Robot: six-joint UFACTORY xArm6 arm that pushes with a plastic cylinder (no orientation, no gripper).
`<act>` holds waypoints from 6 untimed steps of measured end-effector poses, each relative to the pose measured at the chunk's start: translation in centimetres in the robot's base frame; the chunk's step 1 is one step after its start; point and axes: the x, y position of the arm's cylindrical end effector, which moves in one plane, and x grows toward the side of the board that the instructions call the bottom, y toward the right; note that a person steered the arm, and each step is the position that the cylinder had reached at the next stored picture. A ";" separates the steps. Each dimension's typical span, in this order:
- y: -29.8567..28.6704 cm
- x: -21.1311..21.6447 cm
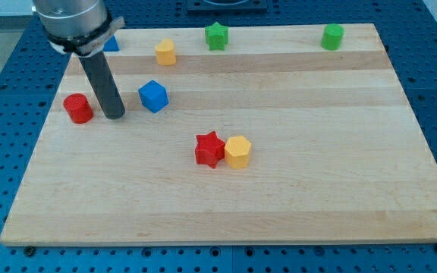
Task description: Slide the blue cube to the center right
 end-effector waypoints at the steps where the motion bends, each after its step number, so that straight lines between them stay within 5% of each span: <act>1: 2.0 -2.9; 3: 23.8 -3.0; 4: 23.4 -2.6; 6: 7.1 -3.7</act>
